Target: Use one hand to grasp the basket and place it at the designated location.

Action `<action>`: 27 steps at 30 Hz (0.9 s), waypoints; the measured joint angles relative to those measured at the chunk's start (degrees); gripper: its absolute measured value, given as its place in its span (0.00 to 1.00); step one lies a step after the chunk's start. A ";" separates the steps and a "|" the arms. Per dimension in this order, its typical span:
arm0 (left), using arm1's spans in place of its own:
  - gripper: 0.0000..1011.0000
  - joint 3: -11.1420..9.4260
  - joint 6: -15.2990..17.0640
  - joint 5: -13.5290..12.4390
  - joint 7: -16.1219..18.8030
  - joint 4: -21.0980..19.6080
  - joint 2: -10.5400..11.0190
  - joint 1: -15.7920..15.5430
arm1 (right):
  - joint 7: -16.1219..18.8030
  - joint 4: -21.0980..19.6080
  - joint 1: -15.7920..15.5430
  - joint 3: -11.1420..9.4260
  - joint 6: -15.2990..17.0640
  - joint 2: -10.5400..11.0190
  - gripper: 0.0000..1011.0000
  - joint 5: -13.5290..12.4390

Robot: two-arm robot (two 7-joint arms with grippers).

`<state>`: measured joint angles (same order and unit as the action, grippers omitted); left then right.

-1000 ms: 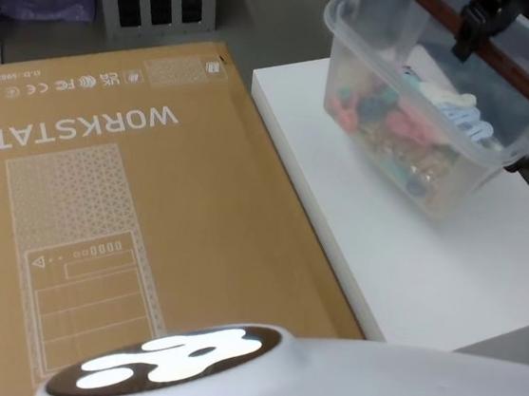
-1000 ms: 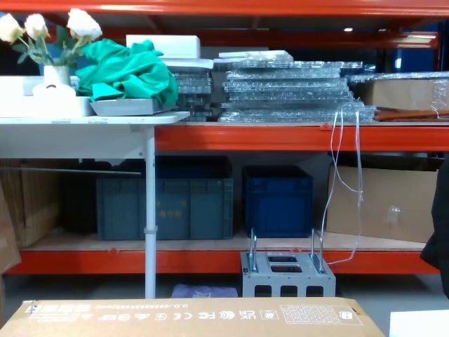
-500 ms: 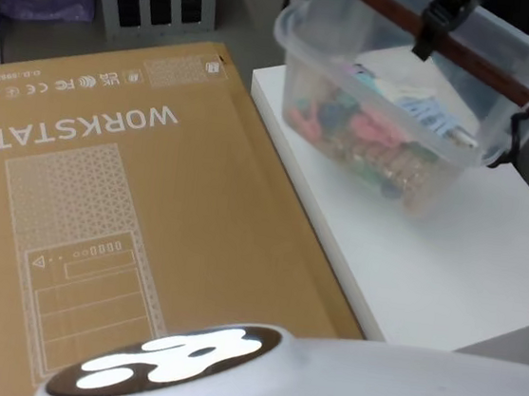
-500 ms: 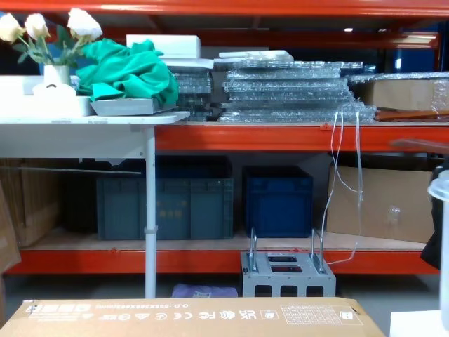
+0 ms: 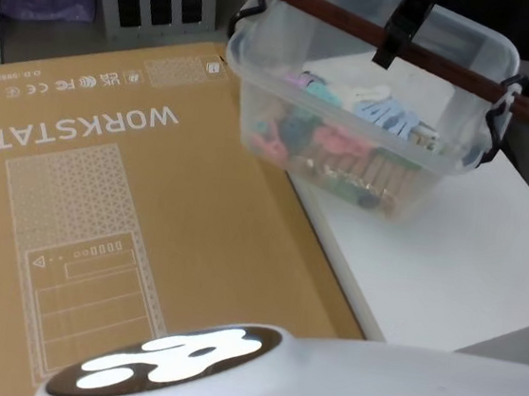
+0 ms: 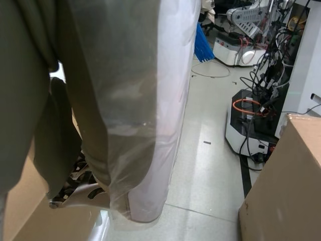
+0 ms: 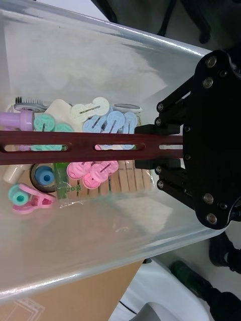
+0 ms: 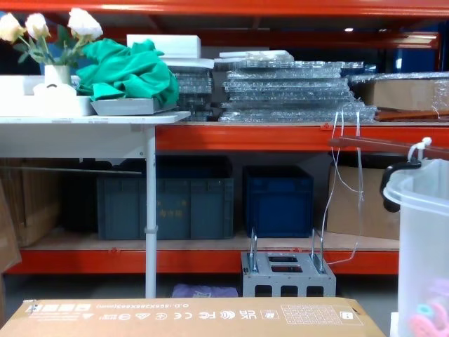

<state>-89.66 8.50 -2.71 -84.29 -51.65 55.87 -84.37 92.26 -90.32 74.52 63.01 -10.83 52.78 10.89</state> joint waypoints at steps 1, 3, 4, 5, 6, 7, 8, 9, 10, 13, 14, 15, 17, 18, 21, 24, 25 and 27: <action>0.00 0.00 0.00 0.00 0.00 0.00 0.00 0.00 | 0.00 -0.34 0.14 0.16 -0.28 -0.13 0.23 -0.13; 0.00 0.00 0.00 0.00 0.00 0.00 0.00 0.00 | 0.00 -0.69 0.30 0.35 -0.54 -0.31 0.23 -0.27; 0.00 0.00 0.00 0.00 0.00 0.00 0.00 0.00 | -0.01 -1.21 0.43 0.52 -0.91 -0.43 0.23 -0.46; 0.00 0.00 0.00 -0.01 0.00 0.01 0.01 0.00 | 0.00 -1.63 0.51 0.61 -1.15 -0.62 0.23 -0.64; 0.00 0.00 0.00 0.01 0.00 0.00 0.00 0.00 | -0.03 -2.09 0.57 0.70 -1.39 -0.87 0.23 -0.87; 0.00 0.00 0.00 0.01 0.00 -0.01 0.00 0.00 | -0.05 -2.41 0.63 0.78 -1.61 -1.09 0.23 -1.11; 0.00 0.00 0.00 0.00 0.00 0.00 0.00 0.00 | -0.09 -2.91 0.74 0.93 -2.03 -1.29 0.23 -1.57; 0.00 0.00 0.00 -0.01 0.00 0.03 0.01 0.00 | -0.11 -3.34 0.78 1.04 -2.34 -1.43 0.23 -1.78; 0.00 0.00 0.00 -0.01 0.00 0.02 0.01 0.00 | -0.12 -3.77 0.82 1.16 -2.68 -1.63 0.23 -1.96; 0.00 0.00 0.00 -0.01 0.00 0.00 0.01 0.00 | -0.25 -5.32 1.03 1.81 -3.80 -2.19 0.23 -2.49; 0.00 0.00 0.00 0.00 0.00 0.00 0.00 0.00 | -0.29 -5.62 1.06 1.93 -4.04 -2.27 0.23 -2.56; 0.00 0.00 0.00 0.00 0.00 0.00 0.00 0.00 | -0.34 -5.95 1.09 2.04 -4.37 -2.32 0.23 -2.71; 0.00 0.00 0.00 0.00 0.00 0.00 0.00 0.00 | -0.41 -6.53 1.14 2.23 -5.12 -2.50 0.23 -3.16; 0.00 0.00 0.00 0.00 0.00 0.00 0.00 0.00 | -0.49 -6.95 1.20 2.39 -5.86 -2.71 0.23 -3.68; 0.00 0.00 0.00 0.00 0.00 0.00 0.00 0.00 | -0.69 -7.63 1.31 2.65 -7.16 -2.97 0.23 -4.66; 0.00 0.00 0.00 0.00 0.00 0.00 0.00 0.00 | -0.79 -8.14 1.46 2.85 -8.09 -3.04 0.23 -5.23; 0.00 0.00 0.00 0.00 0.00 0.00 0.00 0.00 | -0.87 -8.56 1.56 3.02 -8.70 -3.13 0.23 -5.52; 0.00 0.00 0.00 0.00 0.00 -0.01 0.00 0.00 | -0.88 -9.33 1.65 3.25 -9.70 -3.31 0.23 -5.82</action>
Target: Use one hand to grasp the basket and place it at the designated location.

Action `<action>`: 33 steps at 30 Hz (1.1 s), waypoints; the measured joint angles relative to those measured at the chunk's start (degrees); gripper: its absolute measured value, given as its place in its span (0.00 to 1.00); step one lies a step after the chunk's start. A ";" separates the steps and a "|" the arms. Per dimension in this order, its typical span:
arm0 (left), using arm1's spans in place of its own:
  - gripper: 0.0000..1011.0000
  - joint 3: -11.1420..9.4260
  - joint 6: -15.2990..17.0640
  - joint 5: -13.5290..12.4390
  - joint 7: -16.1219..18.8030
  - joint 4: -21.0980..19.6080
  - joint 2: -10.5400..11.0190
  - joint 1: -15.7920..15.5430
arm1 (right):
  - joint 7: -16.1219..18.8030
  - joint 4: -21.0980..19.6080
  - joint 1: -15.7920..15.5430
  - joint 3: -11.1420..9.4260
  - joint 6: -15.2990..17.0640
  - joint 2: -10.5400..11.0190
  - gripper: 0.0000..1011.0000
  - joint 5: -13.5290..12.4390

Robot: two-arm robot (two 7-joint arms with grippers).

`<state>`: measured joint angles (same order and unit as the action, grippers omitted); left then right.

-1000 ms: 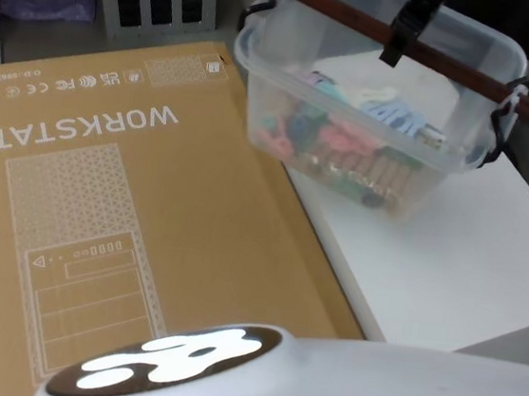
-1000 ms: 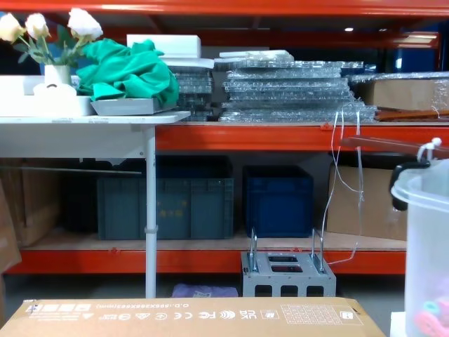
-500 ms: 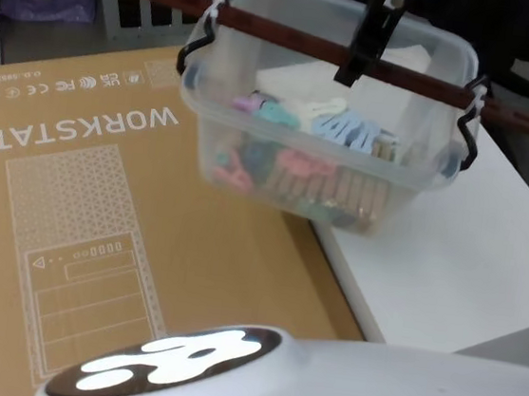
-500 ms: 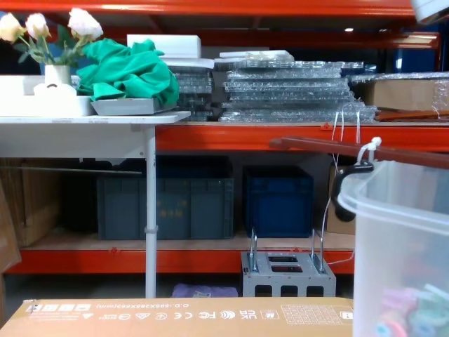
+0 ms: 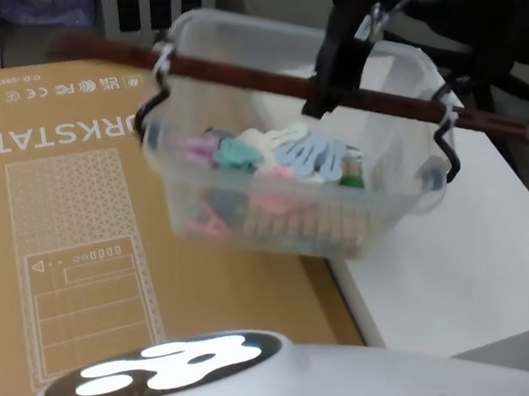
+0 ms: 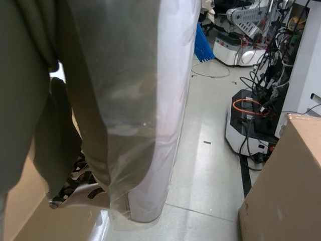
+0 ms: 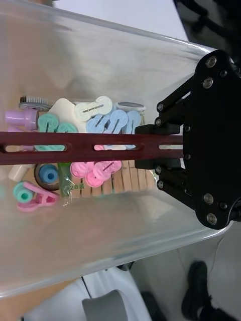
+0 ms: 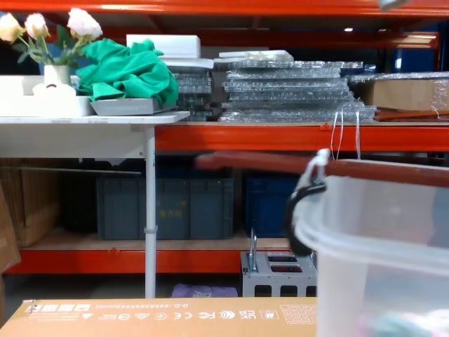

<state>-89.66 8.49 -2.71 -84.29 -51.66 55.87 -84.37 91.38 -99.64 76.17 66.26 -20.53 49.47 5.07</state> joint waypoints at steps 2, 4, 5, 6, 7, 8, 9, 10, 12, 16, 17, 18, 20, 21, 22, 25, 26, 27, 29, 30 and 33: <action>0.00 0.00 0.00 0.00 0.00 0.00 0.00 0.00 | 0.00 -1.36 0.16 0.42 -1.56 -0.51 0.23 -0.54; 0.00 0.00 0.00 -0.01 0.00 0.01 0.00 0.00 | 0.00 -2.53 0.32 0.86 -2.88 -0.89 0.23 -0.80; 0.00 0.00 0.00 0.00 0.00 0.01 0.00 0.00 | 0.00 -2.93 0.38 0.99 -3.33 -1.04 0.23 -0.87; 0.00 0.00 0.00 0.00 0.00 0.00 0.00 0.00 | 0.00 -3.49 0.50 1.24 -4.04 -1.28 0.23 -0.99; 0.00 0.00 0.00 0.00 0.00 0.00 0.00 0.00 | 0.00 -3.77 0.55 1.37 -4.38 -1.36 0.23 -1.07; 0.00 0.00 0.00 0.00 0.00 0.00 0.00 0.00 | 0.00 -4.04 0.61 1.52 -4.68 -1.47 0.23 -1.13; 0.00 0.00 0.00 0.00 0.00 0.00 0.00 0.00 | -0.02 -4.39 0.65 1.66 -4.99 -1.58 0.23 -1.14; 0.00 0.00 0.00 0.00 0.00 0.00 0.00 0.00 | -0.12 -5.01 0.71 1.99 -5.59 -1.88 0.23 -1.14; 0.00 0.00 0.00 0.00 0.00 0.00 0.00 0.00 | -0.31 -5.80 0.80 2.50 -6.21 -2.37 0.23 -1.09; 0.00 0.00 0.00 0.00 0.00 0.01 0.00 0.00 | -0.68 -6.53 0.93 3.23 -7.07 -2.82 0.23 -1.04; 0.00 0.00 0.00 0.00 0.00 0.01 0.00 0.00 | -0.73 -6.65 0.95 3.39 -7.24 -2.94 0.23 -0.99; 0.00 0.00 0.00 0.00 0.00 0.00 0.00 0.00 | -0.79 -6.79 0.97 3.57 -7.41 -3.16 0.23 -0.96; 0.00 0.00 0.00 0.00 0.00 0.00 0.00 0.00 | -0.96 -7.14 1.01 4.07 -7.74 -3.85 0.23 -0.95; 0.00 0.00 0.00 0.00 0.00 0.01 0.00 0.00 | -1.05 -7.26 1.03 4.24 -7.82 -4.07 0.23 -0.95; 0.00 0.00 0.00 0.00 0.00 0.01 0.00 0.00 | -1.15 -7.37 1.06 4.39 -7.86 -4.23 0.23 -0.95; 0.00 0.00 0.00 0.00 0.00 0.01 0.00 0.00 | -1.63 -7.79 1.08 4.95 -7.97 -4.84 0.23 -0.57; 0.00 0.00 0.00 0.00 0.00 0.00 0.00 0.00 | -1.90 -7.99 1.08 5.22 -7.98 -5.06 0.23 -0.33; 0.00 0.00 0.00 0.00 0.00 0.00 0.00 0.00 | -2.10 -8.07 1.06 5.39 -7.98 -5.17 0.23 -0.19; 0.00 0.00 0.00 0.00 0.00 0.00 0.00 0.00 | -2.68 -8.25 0.91 5.78 -7.98 -5.53 0.23 0.33; 0.00 0.00 0.00 0.00 0.00 0.00 0.00 0.00 | -2.68 -8.25 0.91 5.78 -7.98 -5.53 0.23 0.33; 0.00 0.00 0.00 0.00 0.00 0.01 0.00 0.00 | -3.91 -8.68 0.43 6.58 -7.98 -6.10 0.23 1.80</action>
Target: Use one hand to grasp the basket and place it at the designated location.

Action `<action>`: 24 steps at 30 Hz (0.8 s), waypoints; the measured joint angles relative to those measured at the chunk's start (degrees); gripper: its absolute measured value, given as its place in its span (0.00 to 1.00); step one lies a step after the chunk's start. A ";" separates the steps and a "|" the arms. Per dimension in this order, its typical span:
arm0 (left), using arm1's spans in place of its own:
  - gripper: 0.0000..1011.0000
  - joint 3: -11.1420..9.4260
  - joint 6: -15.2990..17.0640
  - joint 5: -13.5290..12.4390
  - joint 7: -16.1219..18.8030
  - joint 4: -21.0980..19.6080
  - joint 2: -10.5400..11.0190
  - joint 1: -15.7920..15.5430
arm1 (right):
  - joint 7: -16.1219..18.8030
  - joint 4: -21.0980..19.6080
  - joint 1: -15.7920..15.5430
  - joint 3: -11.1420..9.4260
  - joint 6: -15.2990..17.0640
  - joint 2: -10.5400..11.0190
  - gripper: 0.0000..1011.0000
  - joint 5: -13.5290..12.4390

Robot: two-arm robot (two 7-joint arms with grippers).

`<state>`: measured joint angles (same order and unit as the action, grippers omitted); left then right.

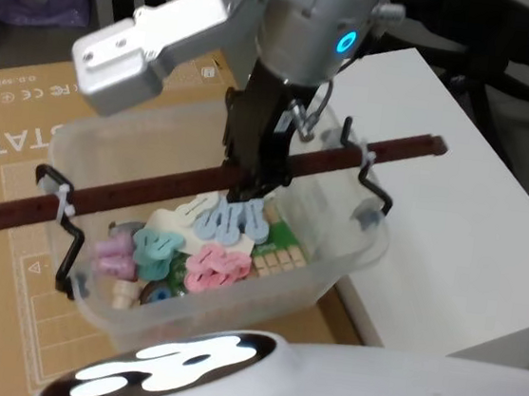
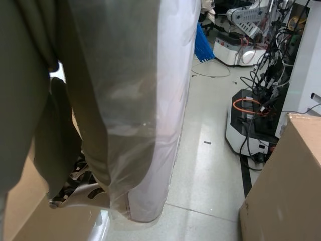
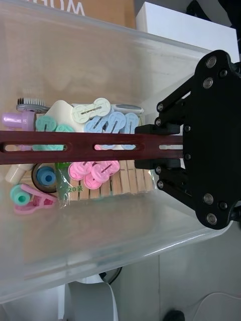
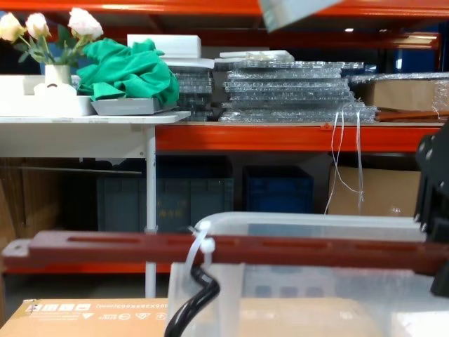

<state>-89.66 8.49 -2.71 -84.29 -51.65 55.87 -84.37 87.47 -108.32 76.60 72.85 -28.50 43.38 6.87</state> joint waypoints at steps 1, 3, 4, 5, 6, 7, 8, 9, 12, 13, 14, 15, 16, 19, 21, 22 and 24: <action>0.00 0.00 0.00 -0.01 0.00 0.00 0.01 0.00 | -0.27 -0.07 -0.11 0.18 0.00 -0.10 0.23 0.31; 0.00 0.00 0.00 0.00 0.00 0.00 0.00 0.00 | -1.02 -0.24 -0.39 0.73 0.02 -0.39 0.23 1.36; 0.00 0.00 0.00 0.00 0.00 0.00 0.00 0.00 | -1.21 -0.28 -0.48 0.87 0.03 -0.48 0.23 1.63; 0.00 0.00 0.00 0.00 0.00 0.00 0.00 0.00 | -1.44 -0.32 -0.55 1.04 0.07 -0.58 0.23 1.91; 0.00 0.00 0.00 0.00 0.00 0.00 0.00 0.00 | -1.82 -0.33 -0.69 1.38 0.12 -0.80 0.23 2.39; 0.00 0.00 0.00 0.00 0.00 0.00 0.00 0.00 | -2.02 -0.33 -0.77 1.57 0.13 -0.93 0.23 2.54; 0.00 0.00 0.00 0.00 0.00 0.00 0.00 0.00 | -2.23 -0.33 -0.86 1.73 0.15 -1.03 0.23 2.70; 0.00 0.00 0.00 0.00 0.00 0.00 0.00 0.00 | -2.44 -0.31 -0.97 1.91 0.19 -1.14 0.23 2.90; 0.00 0.00 0.00 0.00 0.00 0.00 0.00 0.00 | -3.27 -0.26 -1.36 2.54 0.56 -1.46 0.23 3.56; 0.00 0.00 0.00 0.00 0.00 0.00 0.00 0.00 | -3.53 -0.25 -1.39 2.78 0.65 -1.52 0.23 3.77; 0.00 0.00 0.00 0.00 0.00 0.00 0.00 0.00 | -3.64 -0.24 -1.39 2.90 0.70 -1.55 0.23 3.86; 0.00 0.00 0.00 0.00 0.00 0.00 0.00 0.00 | -3.75 -0.21 -1.39 3.02 0.77 -1.57 0.23 3.94; 0.00 0.00 0.00 0.00 0.00 0.00 0.00 0.00 | -3.93 -0.15 -1.39 3.29 0.89 -1.68 0.23 4.08; 0.00 0.00 0.00 0.00 0.00 0.00 0.00 0.00 | -4.43 -0.23 -1.67 4.08 1.05 -2.01 0.23 4.72; 0.00 0.00 0.00 0.00 0.00 0.00 0.00 0.00 | -4.96 -0.33 -2.06 4.80 1.25 -2.42 0.23 5.36; 0.00 0.00 0.00 0.00 0.00 0.00 0.00 0.00 | -5.14 -0.32 -2.16 5.04 1.34 -2.59 0.23 5.54; 0.00 0.00 0.00 0.00 0.00 0.00 0.00 0.00 | -5.43 -0.21 -2.33 5.46 1.47 -2.90 0.23 5.84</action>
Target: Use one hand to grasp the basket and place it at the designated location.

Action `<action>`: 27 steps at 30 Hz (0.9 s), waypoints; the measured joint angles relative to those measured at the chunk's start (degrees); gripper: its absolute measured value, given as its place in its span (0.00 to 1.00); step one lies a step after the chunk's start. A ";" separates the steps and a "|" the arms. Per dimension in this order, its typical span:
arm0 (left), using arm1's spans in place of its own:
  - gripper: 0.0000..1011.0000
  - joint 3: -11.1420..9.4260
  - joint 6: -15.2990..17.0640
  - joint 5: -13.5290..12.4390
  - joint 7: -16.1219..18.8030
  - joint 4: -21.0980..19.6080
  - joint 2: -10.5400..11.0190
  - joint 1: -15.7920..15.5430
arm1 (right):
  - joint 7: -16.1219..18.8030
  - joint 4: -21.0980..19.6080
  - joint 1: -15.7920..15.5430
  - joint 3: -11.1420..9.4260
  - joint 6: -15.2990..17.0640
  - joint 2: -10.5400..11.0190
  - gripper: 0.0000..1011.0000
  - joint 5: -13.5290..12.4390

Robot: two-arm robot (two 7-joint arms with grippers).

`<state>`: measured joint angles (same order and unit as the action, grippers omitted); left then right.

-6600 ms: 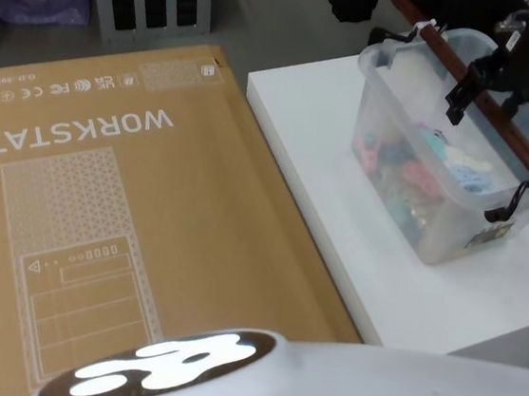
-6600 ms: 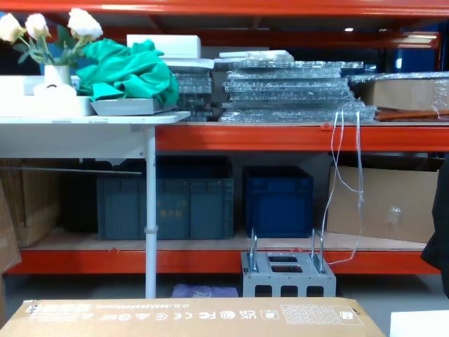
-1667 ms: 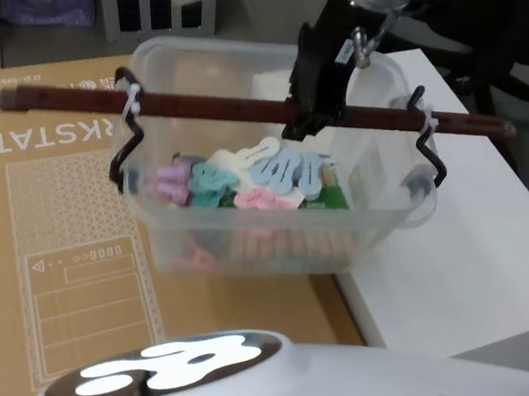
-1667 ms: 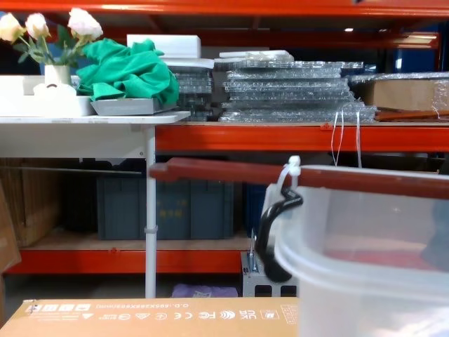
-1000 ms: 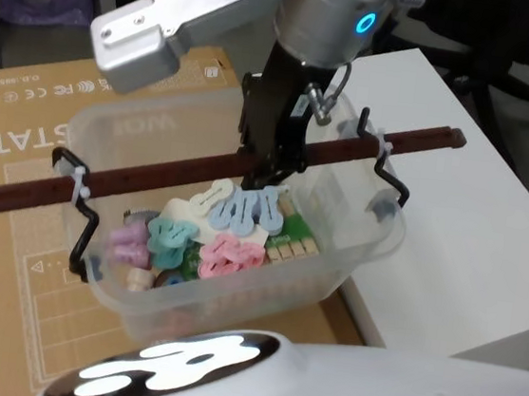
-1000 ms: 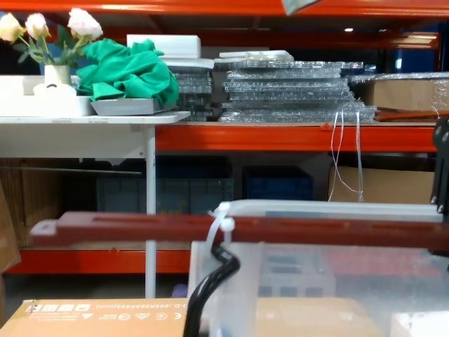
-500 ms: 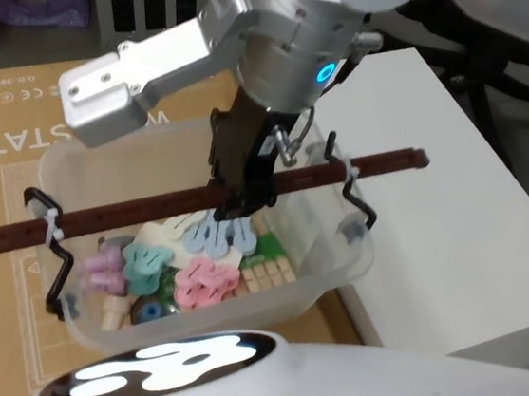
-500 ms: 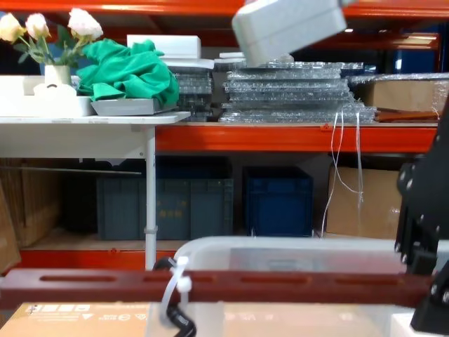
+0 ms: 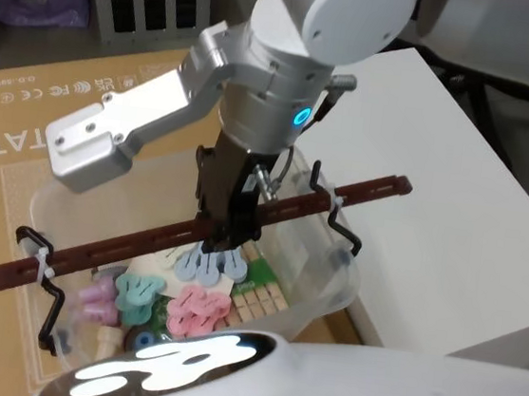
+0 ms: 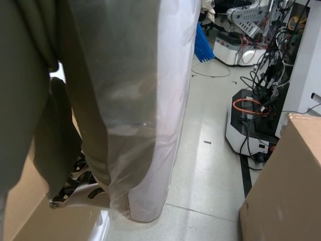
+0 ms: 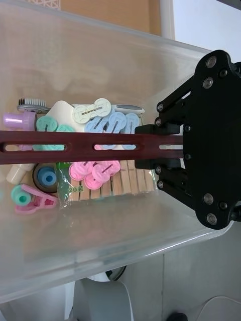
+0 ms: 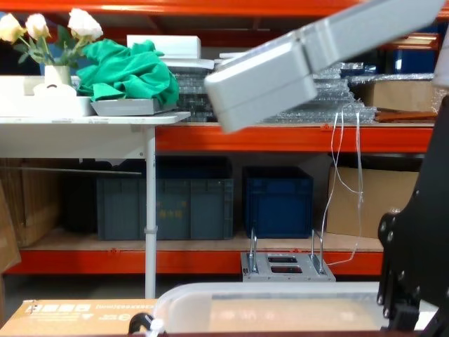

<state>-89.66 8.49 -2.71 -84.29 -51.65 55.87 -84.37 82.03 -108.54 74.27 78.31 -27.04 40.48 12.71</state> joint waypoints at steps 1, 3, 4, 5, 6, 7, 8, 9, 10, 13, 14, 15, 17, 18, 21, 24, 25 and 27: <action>0.00 0.00 0.00 0.00 0.00 0.00 0.00 0.00 | -0.18 0.06 -0.07 0.19 0.04 -0.12 0.23 0.23; 0.00 0.00 0.00 0.00 0.00 0.00 0.00 0.00 | -0.95 0.28 -0.29 0.81 0.25 -0.53 0.23 0.99; 0.00 0.00 0.00 0.00 0.00 0.00 0.00 0.00 | -1.13 0.34 -0.33 0.91 0.36 -0.63 0.23 1.17; 0.00 0.00 0.00 0.00 0.00 0.00 0.00 0.00 | -1.36 0.41 -0.41 1.05 0.54 -0.76 0.23 1.45; 0.00 0.00 0.00 0.00 0.00 0.00 0.00 0.00 | -1.61 0.46 -0.50 1.21 0.72 -0.88 0.23 1.71; 0.00 0.00 0.00 0.00 0.00 0.00 0.00 0.00 | -1.84 0.52 -0.59 1.35 0.92 -0.98 0.23 1.95; 0.00 0.00 0.00 0.00 0.00 0.00 0.00 0.00 | -2.22 0.62 -0.66 1.58 1.23 -1.12 0.23 2.32; 0.00 0.00 0.00 0.00 0.00 0.00 0.00 0.00 | -2.38 0.65 -0.67 1.69 1.37 -1.17 0.23 2.48; 0.00 0.00 0.00 0.00 0.00 0.00 0.00 0.00 | -2.48 0.68 -0.67 1.79 1.44 -1.22 0.23 2.56; 0.00 0.00 0.00 0.00 0.00 0.00 0.00 -0.01 | -3.04 0.85 -0.71 2.32 2.04 -1.59 0.23 3.17; 0.00 0.00 0.00 0.00 0.00 0.00 0.00 0.00 | -3.35 0.87 -0.79 2.64 2.36 -1.78 0.23 3.57; 0.00 0.00 0.00 0.00 0.00 0.00 0.00 0.00 | -3.69 0.88 -0.86 2.91 2.76 -1.92 0.23 4.03; 0.00 0.00 0.00 0.00 0.00 0.00 0.00 0.00 | -4.05 0.88 -0.95 3.16 3.24 -2.05 0.23 4.55; 0.00 0.00 0.00 -0.01 0.00 0.00 0.00 0.00 | -4.26 0.88 -1.02 3.31 3.56 -2.12 0.23 4.83; 0.00 0.00 0.00 0.00 0.00 0.00 0.00 0.00 | -4.95 0.88 -1.27 3.91 4.74 -2.40 0.23 5.67; 0.00 0.00 0.00 0.00 0.00 0.00 0.00 0.00 | -5.47 0.95 -1.44 4.58 5.55 -2.66 0.23 6.49; 0.00 0.00 0.00 0.00 0.00 0.00 0.00 0.00 | -5.60 0.97 -1.47 4.74 5.73 -2.69 0.23 6.67; 0.00 0.00 0.00 0.00 0.00 0.00 0.00 0.00 | -5.95 1.09 -1.53 5.20 6.24 -2.82 0.23 7.25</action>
<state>-89.66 8.49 -2.71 -84.29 -51.65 55.87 -84.37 76.08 -107.45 72.74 83.51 -20.80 37.67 19.97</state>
